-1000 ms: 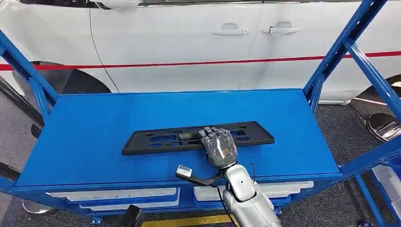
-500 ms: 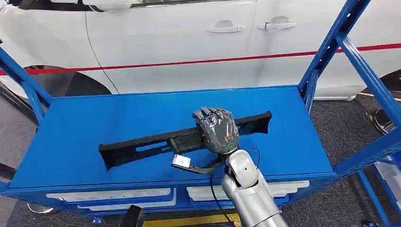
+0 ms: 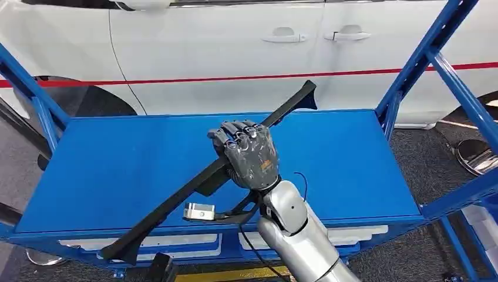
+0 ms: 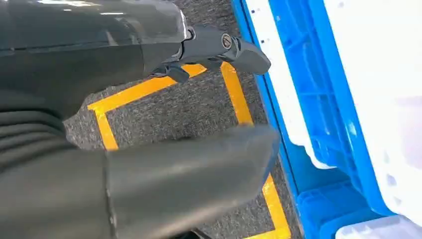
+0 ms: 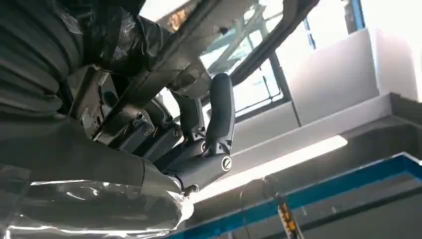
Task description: Take the parts from the cabinet and place them on the table.
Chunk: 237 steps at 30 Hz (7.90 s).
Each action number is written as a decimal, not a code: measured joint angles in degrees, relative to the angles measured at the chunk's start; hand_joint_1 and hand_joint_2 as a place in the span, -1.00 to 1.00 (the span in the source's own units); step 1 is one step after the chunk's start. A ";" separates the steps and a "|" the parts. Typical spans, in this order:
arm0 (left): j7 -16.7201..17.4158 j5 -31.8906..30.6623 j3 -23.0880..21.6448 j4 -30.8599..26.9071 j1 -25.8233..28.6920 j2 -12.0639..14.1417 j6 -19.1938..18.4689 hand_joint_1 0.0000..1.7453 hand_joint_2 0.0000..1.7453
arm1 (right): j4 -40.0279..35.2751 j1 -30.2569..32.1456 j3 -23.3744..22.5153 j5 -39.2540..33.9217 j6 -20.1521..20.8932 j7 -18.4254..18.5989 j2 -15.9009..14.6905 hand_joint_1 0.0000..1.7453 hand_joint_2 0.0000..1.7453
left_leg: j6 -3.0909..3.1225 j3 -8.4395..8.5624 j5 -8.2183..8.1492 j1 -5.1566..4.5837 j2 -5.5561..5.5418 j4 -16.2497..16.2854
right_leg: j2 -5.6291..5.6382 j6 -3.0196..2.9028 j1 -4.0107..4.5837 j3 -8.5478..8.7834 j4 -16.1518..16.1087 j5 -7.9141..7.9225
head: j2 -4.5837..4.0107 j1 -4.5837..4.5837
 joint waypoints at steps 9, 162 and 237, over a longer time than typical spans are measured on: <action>1.79 -1.44 -0.72 0.02 0.48 -0.07 1.00 -1.00 1.00 | 0.04 -1.98 4.70 -1.12 0.40 1.40 -0.68 1.00 1.00 | -2.23 -0.31 -1.13 -0.11 -0.23 0.82 | 0.02 -2.09 -0.04 7.70 -17.04 7.31 | 0.00 -0.04; 9.20 -0.09 -0.44 -0.02 -1.04 -1.70 -2.38 -1.00 1.00 | -0.26 5.04 10.91 -0.70 -1.64 -1.83 -2.17 1.00 1.00 | -2.48 -2.53 2.23 -0.17 0.28 0.52 | -0.10 -2.49 0.73 10.73 -17.48 5.89 | 0.00 -0.04; 10.29 -0.13 -0.63 -0.09 -0.83 -1.86 -2.03 -1.00 1.00 | 1.53 3.69 11.13 0.72 -1.64 1.42 -0.35 1.00 1.00 | -3.81 1.34 -2.85 0.23 0.65 5.06 | -0.31 -3.38 0.37 6.59 -16.20 8.30 | 0.00 -0.09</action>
